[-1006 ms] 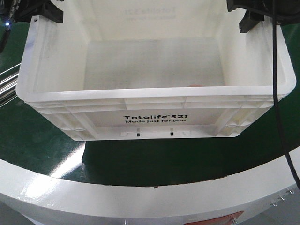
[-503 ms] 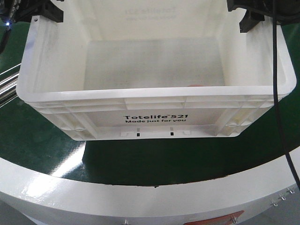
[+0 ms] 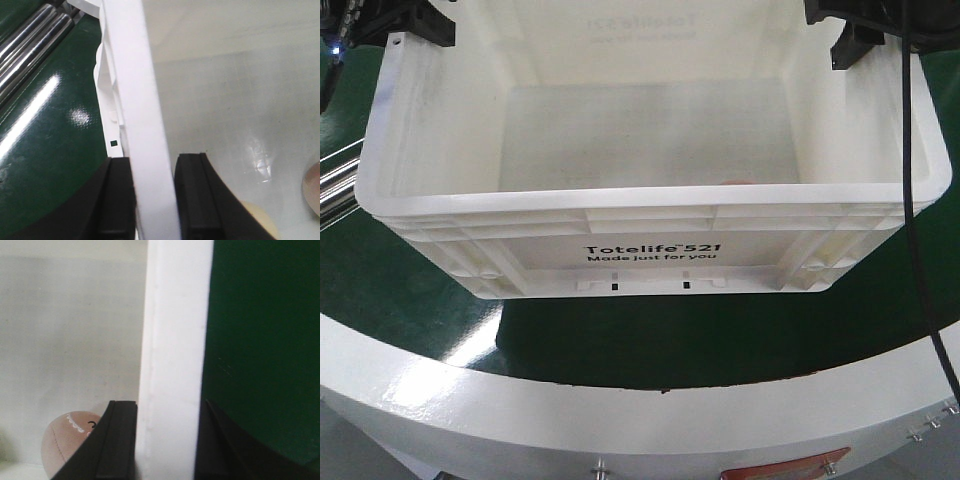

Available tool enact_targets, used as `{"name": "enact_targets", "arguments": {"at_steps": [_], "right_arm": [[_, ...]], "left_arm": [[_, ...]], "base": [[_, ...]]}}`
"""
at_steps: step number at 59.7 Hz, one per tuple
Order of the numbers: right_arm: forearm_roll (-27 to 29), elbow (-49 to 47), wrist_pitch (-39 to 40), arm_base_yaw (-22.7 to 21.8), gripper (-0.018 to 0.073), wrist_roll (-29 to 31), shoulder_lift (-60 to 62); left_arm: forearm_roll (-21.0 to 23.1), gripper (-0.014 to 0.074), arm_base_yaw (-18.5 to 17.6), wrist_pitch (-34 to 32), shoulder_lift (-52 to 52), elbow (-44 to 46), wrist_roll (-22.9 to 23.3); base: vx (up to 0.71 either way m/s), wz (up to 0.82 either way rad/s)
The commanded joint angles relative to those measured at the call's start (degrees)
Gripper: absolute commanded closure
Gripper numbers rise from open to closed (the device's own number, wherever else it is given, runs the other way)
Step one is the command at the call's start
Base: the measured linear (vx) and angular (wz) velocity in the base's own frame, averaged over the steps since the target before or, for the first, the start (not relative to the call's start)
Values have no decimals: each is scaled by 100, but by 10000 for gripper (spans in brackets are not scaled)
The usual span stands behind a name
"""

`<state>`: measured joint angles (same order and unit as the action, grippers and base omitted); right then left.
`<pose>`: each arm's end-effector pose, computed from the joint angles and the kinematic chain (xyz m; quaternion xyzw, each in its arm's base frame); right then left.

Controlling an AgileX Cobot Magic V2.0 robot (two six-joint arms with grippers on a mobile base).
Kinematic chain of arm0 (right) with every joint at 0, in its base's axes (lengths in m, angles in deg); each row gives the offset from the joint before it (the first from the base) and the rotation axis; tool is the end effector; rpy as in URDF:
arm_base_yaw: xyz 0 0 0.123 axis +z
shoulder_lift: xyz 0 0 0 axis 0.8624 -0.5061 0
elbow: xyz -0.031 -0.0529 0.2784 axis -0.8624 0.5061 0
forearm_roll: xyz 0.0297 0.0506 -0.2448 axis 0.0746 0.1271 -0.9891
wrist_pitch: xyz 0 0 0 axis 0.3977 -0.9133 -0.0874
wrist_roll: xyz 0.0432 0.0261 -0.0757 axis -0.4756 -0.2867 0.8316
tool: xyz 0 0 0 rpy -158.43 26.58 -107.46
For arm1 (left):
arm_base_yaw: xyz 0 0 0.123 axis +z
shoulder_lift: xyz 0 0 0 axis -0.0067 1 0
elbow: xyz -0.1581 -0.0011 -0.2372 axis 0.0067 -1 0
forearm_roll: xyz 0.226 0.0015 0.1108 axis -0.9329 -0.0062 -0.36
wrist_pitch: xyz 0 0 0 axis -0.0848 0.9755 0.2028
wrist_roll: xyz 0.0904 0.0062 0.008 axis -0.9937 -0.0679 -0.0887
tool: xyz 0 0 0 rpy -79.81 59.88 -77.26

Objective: Place moving items into box and shelve

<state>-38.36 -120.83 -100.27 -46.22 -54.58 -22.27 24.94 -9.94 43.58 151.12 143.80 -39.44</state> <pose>0.3237 0.0738 0.4223 -0.0346 0.9573 0.0391 0.2845 0.3173 -0.0706 0.4243 0.0453 0.9213 -0.1438 0.3583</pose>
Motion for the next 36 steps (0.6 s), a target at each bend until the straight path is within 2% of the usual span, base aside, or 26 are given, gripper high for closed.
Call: {"name": "enact_targets", "arguments": {"at_steps": [1,36], "right_arm": [[-369,-240,361,-80,564,67,360],[-369,-240,361,-80,564,67,360]], "left_arm": [[-171,596,39,-687,-350,244,-54],[-171,596,39,-687,-350,244,-54]], "base": [[-2,9],[-5,18]]}}
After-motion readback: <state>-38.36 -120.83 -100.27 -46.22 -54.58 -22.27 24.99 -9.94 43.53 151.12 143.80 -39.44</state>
